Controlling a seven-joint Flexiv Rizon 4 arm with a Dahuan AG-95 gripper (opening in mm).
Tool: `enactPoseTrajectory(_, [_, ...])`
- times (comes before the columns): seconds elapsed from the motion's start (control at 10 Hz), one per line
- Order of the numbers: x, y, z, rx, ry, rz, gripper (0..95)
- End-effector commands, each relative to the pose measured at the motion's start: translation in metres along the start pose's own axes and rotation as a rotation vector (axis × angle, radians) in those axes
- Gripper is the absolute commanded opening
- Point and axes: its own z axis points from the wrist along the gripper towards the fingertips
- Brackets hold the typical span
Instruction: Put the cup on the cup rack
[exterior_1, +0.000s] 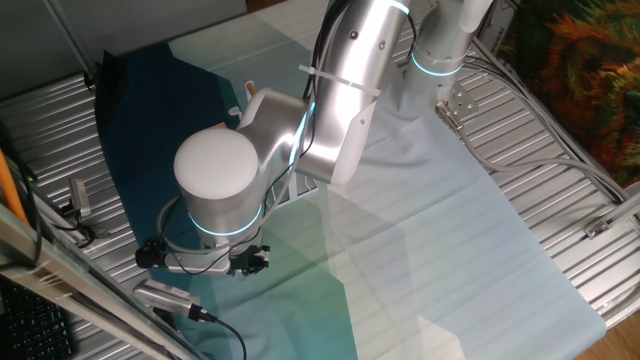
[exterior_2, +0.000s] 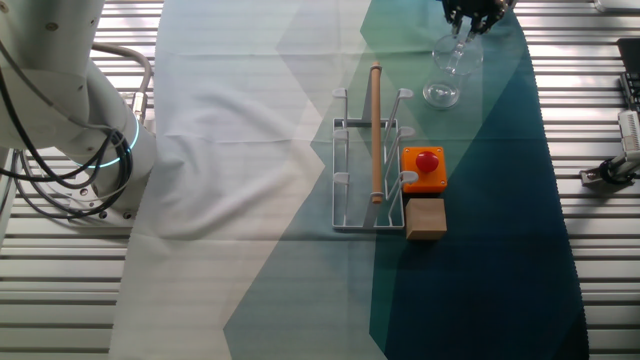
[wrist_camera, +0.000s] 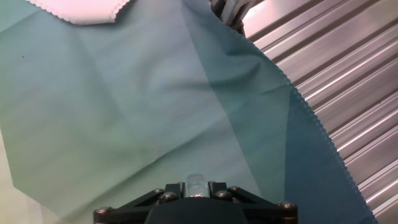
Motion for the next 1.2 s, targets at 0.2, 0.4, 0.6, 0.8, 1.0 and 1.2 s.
enactPoseTrajectory(0.2, [0.0000,-0.0004,0.0006,0.000,-0.001,-0.015,38.0])
enactPoseTrajectory(0.4, [0.0001,-0.0005,0.0008,-0.001,-0.002,-0.017,38.0])
enactPoseTrajectory(0.6, [0.0002,-0.0005,0.0008,-0.001,-0.003,-0.021,38.0])
enactPoseTrajectory(0.8, [0.0003,-0.0004,0.0007,-0.001,-0.002,-0.020,38.0])
enactPoseTrajectory(1.0, [0.0004,-0.0005,0.0009,-0.001,-0.002,-0.018,38.0])
enactPoseTrajectory(1.2, [0.0005,-0.0005,0.0010,-0.002,-0.003,-0.016,38.0])
